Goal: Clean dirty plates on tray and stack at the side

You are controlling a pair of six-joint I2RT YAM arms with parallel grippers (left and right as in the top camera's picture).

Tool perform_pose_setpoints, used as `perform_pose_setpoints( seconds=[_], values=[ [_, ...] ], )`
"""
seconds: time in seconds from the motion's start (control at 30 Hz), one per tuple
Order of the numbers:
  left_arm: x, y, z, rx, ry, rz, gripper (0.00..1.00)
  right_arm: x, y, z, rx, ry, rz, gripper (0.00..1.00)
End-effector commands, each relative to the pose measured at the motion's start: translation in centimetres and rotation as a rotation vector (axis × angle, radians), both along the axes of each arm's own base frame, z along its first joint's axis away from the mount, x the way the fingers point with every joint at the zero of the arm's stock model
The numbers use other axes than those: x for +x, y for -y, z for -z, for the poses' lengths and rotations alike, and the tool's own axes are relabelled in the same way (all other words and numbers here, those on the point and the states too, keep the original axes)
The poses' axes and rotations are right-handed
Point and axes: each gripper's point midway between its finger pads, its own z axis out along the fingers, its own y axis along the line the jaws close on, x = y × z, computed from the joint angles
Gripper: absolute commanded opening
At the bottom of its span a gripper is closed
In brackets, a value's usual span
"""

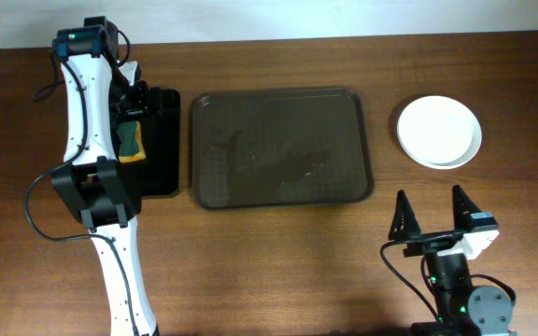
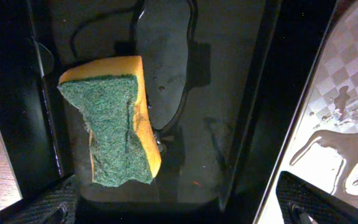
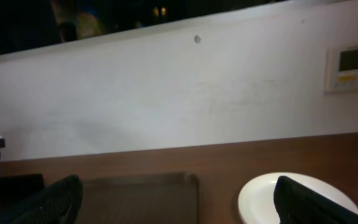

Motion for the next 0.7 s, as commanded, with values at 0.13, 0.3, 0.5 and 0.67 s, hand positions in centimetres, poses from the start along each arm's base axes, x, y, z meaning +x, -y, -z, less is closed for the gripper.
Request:
perform_pose_setpoints(
  seconds=[0.13,0.3,0.5,0.67],
  values=[
    [0.0,0.3,-1.8,0.0,0.035,-0.006,0.99,0.5,-0.6,3.3,-0.01,0.043,-0.025,0.98],
    [0.0,0.3,-1.8,0.0,0.035,-0.006,0.99,0.7,-0.6,4.2,-0.011,0.013,-0.026,0.98],
    [0.0,0.3,-1.8,0.0,0.035,-0.006,0.99,0.8,-0.5,9.2,-0.015,-0.189,-0.021,0.98],
    [0.0,0.3,-1.8,0.0,0.035,-0.006,0.99,0.8,-0.5,9.2,-0.015,-0.189,-0.019,0.98]
  ],
)
